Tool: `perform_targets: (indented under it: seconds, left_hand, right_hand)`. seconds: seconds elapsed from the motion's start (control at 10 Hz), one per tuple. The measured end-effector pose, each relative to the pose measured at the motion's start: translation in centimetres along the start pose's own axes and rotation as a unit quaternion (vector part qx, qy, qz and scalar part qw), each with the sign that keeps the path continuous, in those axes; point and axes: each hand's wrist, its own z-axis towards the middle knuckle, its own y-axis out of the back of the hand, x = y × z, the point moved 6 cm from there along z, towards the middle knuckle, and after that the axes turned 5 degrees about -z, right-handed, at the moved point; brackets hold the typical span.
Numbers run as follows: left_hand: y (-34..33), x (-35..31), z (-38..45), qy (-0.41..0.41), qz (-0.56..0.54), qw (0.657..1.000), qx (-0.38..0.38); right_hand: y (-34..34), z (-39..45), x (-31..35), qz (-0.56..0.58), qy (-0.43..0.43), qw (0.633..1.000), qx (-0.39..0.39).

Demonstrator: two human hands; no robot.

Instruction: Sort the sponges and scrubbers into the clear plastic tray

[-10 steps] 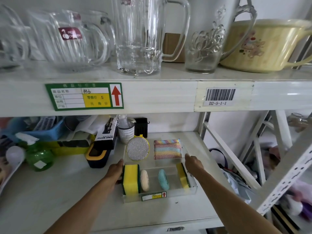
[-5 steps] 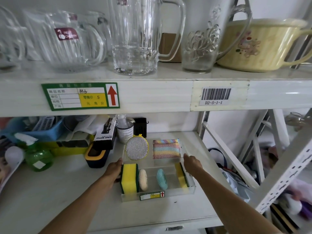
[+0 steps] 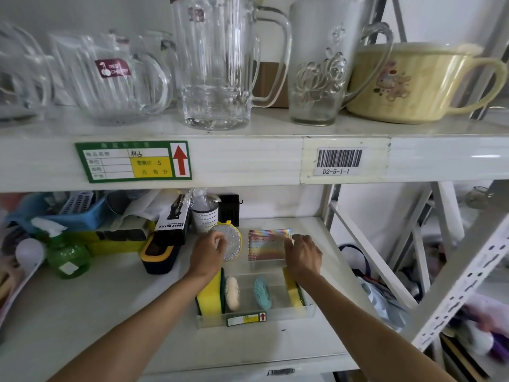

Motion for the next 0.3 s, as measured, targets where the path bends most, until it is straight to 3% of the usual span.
perform_targets:
  seconds: [0.2,0.3]
  left_hand:
    - [-0.7,-5.5,-2.2,-0.070,-0.050,0.996,0.022]
    - [0.1,-8.0,-4.2,-0.101,-0.100,0.990,-0.006]
  right_hand:
    - [2.7,-1.5,4.0,0.070,0.070,0.994,-0.054]
    - [4.6,-3.2,6.0,0.128,0.120,0.980,-0.096]
